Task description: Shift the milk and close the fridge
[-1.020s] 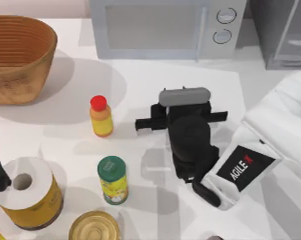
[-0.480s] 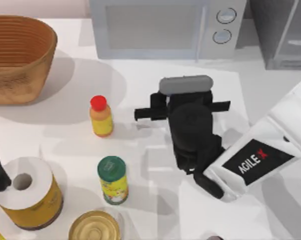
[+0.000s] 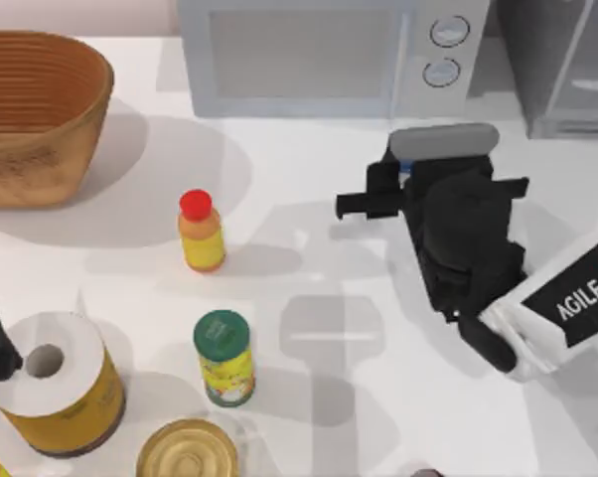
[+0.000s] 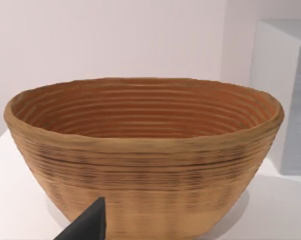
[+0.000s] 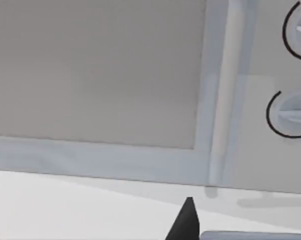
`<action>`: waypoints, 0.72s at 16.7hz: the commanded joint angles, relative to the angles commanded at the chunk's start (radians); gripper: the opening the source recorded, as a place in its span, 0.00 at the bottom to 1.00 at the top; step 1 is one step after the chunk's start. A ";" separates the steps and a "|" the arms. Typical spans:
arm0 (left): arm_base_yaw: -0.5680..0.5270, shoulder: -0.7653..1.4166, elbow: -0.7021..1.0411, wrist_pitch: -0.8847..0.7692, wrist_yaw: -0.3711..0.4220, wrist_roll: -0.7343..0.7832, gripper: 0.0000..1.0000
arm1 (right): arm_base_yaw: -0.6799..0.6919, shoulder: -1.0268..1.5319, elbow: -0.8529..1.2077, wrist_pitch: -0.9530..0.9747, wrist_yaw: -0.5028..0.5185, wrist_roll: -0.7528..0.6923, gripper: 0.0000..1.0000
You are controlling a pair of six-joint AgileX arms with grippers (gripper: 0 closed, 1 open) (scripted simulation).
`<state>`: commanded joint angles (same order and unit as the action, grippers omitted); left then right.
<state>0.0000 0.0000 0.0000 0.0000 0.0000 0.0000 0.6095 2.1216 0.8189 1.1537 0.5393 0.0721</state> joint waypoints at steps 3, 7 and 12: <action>0.000 0.000 0.000 0.000 0.000 0.000 1.00 | -0.189 -0.197 -0.125 -0.010 -0.157 -0.013 0.00; 0.000 0.000 0.000 0.000 0.000 0.000 1.00 | -0.459 -0.481 -0.301 -0.023 -0.378 -0.030 0.00; 0.000 0.000 0.000 0.000 0.000 0.000 1.00 | -0.595 -0.617 -0.428 -0.039 -0.500 -0.056 0.00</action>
<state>0.0000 0.0000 0.0000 0.0000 0.0000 0.0000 0.0145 1.5050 0.3904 1.1142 0.0394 0.0159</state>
